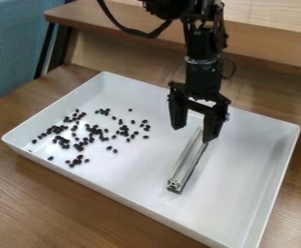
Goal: Sweep into pile
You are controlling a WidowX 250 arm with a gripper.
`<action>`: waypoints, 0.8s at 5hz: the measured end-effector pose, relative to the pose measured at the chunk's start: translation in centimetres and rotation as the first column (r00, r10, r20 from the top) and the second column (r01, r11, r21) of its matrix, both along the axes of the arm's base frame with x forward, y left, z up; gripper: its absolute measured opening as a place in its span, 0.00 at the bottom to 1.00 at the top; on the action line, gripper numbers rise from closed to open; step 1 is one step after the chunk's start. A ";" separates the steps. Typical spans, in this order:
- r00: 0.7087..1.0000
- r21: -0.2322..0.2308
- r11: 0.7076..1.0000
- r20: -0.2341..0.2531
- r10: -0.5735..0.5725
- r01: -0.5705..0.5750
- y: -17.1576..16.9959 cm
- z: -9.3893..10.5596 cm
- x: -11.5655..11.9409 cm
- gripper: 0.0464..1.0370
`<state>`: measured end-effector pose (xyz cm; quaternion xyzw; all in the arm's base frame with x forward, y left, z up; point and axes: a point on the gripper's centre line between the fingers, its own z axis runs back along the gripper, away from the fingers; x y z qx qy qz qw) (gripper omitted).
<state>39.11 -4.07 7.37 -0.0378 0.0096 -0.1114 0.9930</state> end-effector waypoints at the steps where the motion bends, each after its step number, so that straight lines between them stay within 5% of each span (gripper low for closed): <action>1: 0.997 0.046 0.996 -0.017 0.072 -0.071 0.0 -0.4 -0.4 0.96; 2: 0.991 0.075 0.989 -0.034 0.132 -0.129 -0.8 -1.8 -1.4 0.96; 4: 0.981 0.013 0.981 0.015 0.192 -0.192 -1.4 -3.0 -2.2 0.96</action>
